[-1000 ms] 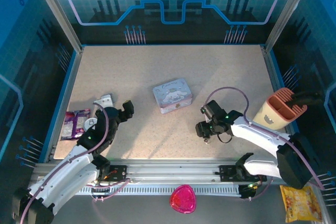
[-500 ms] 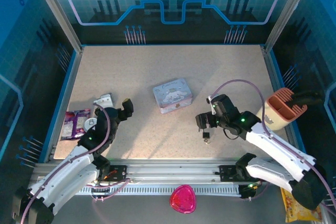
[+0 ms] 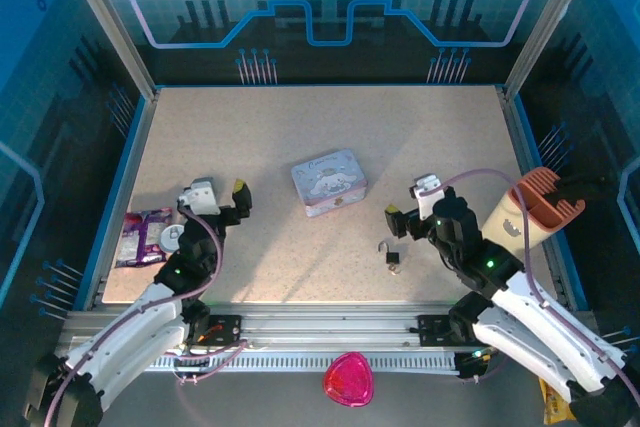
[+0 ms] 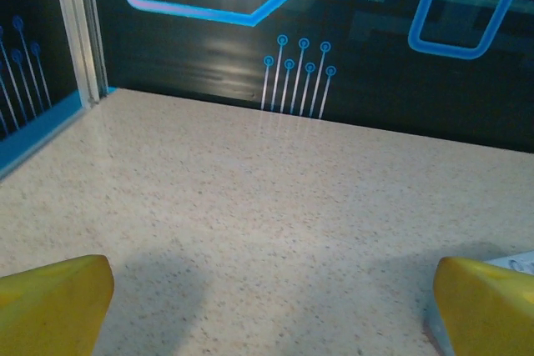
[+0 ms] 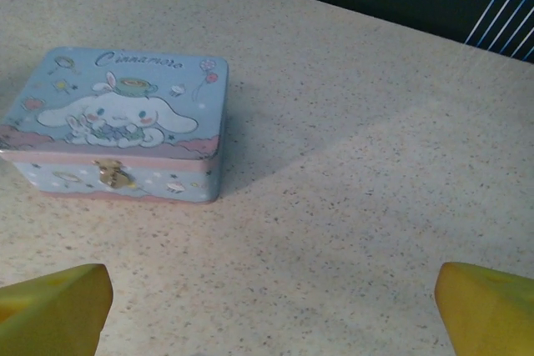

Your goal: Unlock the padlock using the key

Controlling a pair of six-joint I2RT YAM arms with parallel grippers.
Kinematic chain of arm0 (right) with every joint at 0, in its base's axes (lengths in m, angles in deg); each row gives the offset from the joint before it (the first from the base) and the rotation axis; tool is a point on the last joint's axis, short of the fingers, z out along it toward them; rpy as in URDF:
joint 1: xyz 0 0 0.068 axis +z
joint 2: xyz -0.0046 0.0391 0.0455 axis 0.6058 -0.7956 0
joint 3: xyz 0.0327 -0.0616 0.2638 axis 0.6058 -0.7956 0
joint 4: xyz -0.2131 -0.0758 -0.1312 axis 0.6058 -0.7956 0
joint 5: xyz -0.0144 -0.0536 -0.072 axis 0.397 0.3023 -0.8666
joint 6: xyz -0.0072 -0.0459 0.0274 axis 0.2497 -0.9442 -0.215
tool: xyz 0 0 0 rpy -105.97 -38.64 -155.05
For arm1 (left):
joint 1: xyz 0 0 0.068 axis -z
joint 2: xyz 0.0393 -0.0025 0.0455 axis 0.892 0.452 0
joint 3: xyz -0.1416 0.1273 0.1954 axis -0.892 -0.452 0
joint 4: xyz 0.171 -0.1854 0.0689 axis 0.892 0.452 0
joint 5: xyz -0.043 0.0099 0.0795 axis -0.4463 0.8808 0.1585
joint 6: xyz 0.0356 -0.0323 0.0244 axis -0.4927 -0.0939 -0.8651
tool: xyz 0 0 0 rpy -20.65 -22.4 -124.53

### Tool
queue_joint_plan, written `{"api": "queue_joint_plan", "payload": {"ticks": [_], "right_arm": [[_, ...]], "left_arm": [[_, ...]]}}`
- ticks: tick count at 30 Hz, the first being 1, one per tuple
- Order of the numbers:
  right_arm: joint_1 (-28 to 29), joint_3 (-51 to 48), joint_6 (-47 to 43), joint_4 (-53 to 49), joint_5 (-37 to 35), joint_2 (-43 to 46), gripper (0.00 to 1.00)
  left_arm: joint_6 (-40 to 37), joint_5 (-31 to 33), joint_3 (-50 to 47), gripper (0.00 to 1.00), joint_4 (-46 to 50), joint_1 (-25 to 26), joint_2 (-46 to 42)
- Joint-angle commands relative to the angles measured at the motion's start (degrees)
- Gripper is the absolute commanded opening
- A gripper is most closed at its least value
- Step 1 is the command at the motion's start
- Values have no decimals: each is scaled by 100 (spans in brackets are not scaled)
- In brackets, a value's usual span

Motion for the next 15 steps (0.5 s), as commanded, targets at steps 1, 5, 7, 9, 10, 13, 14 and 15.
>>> {"api": "queue_joint_plan", "payload": {"ticks": [1,5,7,9,10,13,14,15], "right_arm": [[-70,-612,-752,1448,-305,278,100],[-179,-1288,-1472,2650,-177,252,100],[-318,-1462,-1441,3035,-32,101,100],[-444,-1637,-1454,3569,70,-133,100],[-493,-1718,-1521,3791,93,-280,100],[-650,-1862,-1694,4294,91,-776,100],[-710,-1883,-1724,4424,86,-951,100],[-765,-1899,-1740,4554,101,-1075,100]], "left_arm": [[-803,411,65,99,-753,-70,478],[-1136,574,17,99,-1270,-146,1112],[-1219,548,-20,99,-1519,-246,1351],[-1180,520,-56,99,-1716,-397,1583],[-1114,454,-81,99,-1837,-513,1702],[-896,-1,-73,99,-1901,-870,2047],[-812,-79,-54,99,-1955,-962,2193],[-783,-144,-59,99,-2048,-1026,2329]]}}
